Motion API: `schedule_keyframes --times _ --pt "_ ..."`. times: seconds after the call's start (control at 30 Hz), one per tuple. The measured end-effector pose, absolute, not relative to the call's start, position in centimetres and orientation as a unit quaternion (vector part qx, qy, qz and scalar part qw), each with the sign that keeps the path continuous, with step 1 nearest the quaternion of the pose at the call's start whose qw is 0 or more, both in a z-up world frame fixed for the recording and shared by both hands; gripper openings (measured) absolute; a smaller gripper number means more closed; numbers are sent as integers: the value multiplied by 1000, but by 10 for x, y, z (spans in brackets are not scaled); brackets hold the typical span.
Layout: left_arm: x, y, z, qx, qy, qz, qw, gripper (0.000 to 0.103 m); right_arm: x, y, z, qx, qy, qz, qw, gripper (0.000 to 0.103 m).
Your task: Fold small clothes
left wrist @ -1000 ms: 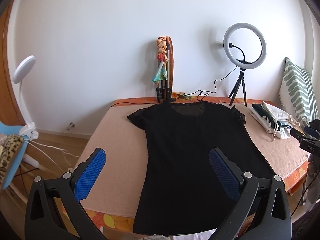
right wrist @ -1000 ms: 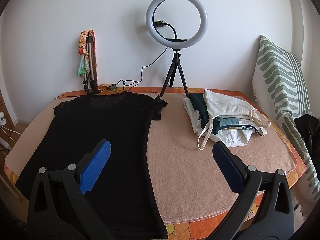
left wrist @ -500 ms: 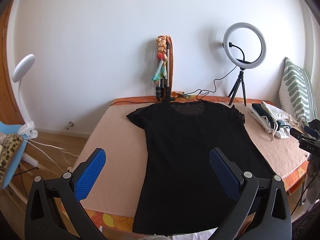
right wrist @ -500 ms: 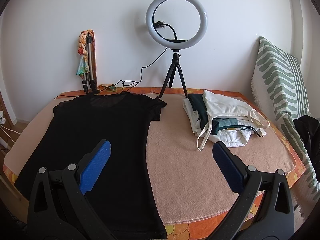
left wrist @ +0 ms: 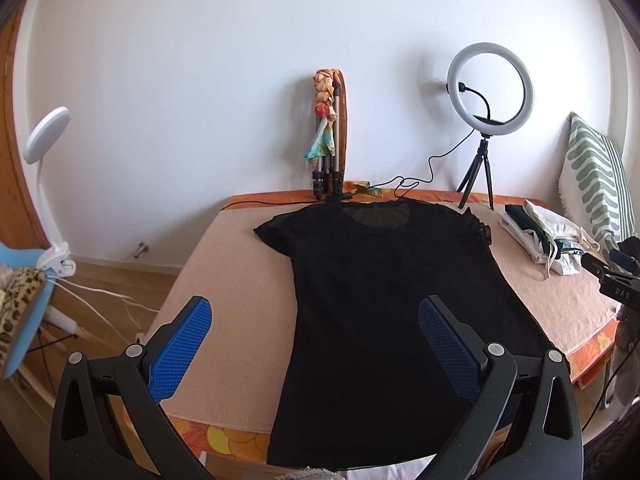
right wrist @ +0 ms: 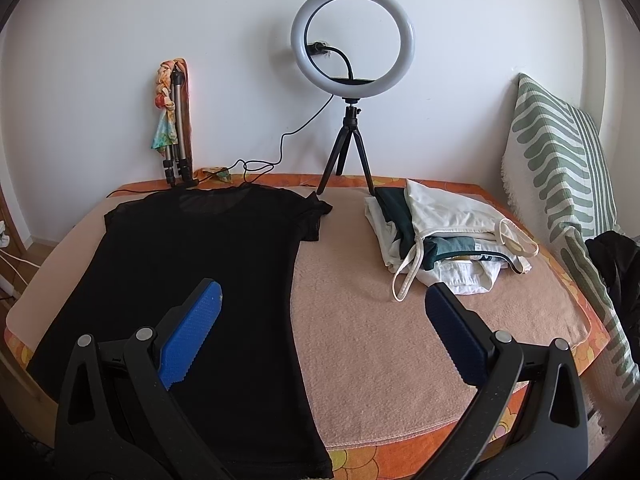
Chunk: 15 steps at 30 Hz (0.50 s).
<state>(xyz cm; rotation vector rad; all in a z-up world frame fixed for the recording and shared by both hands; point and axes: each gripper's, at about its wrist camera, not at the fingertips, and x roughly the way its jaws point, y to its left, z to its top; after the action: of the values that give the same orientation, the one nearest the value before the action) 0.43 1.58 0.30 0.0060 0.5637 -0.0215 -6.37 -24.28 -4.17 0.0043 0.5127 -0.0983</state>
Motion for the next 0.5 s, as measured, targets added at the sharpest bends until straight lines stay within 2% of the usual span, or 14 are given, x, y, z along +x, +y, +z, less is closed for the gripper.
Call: schedule_keyframes --times 0.5 --pt "10 31 -7 -7 294 -21 956 103 -56 -225 -33 1 248 -29 968 103"
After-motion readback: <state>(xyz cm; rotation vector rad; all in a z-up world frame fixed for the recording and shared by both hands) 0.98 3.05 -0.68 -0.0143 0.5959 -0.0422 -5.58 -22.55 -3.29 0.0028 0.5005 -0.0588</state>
